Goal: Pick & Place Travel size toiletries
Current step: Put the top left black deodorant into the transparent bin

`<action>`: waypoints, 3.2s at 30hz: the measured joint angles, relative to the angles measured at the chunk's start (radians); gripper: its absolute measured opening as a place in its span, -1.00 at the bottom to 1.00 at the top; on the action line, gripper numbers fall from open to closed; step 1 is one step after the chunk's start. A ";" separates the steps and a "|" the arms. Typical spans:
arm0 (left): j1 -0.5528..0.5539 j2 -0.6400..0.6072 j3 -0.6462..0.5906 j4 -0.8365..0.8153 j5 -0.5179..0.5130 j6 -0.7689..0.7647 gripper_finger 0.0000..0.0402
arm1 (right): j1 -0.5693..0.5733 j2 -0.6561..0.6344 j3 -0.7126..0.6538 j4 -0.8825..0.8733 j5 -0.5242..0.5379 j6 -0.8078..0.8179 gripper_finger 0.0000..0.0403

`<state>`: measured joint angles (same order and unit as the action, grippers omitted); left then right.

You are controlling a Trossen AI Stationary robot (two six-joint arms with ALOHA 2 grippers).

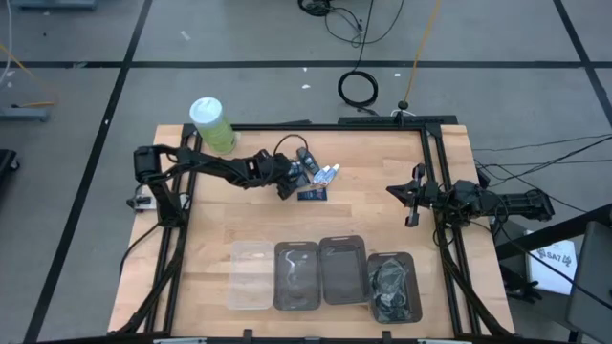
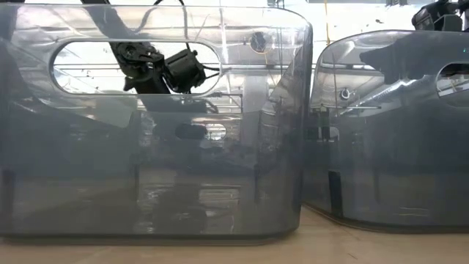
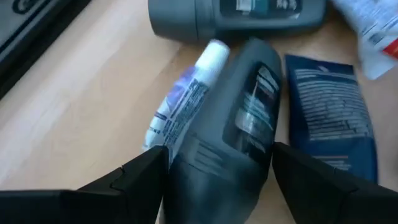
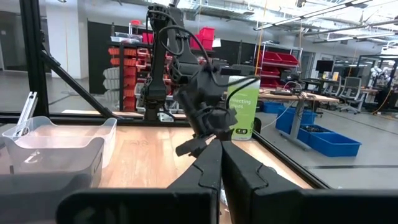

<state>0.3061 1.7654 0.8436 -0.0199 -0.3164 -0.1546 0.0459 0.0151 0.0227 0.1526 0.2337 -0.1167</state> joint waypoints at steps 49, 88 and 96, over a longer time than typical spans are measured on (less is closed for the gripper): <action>-0.065 -0.181 -0.003 -0.025 0.026 0.038 -0.10 | 0.000 0.000 0.000 0.000 0.000 0.000 -0.98; -0.980 -0.489 -0.002 -0.319 -0.066 -1.172 -0.10 | 0.000 0.000 0.000 0.000 0.000 0.000 -0.98; -1.024 -0.448 -0.002 -0.397 -0.065 -1.504 -0.10 | 0.000 0.000 0.000 0.000 0.000 0.000 -0.98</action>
<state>-0.7179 1.3174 0.8421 -0.4171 -0.3811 -1.6585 0.0457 0.0154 0.0227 0.1524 0.2337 -0.1168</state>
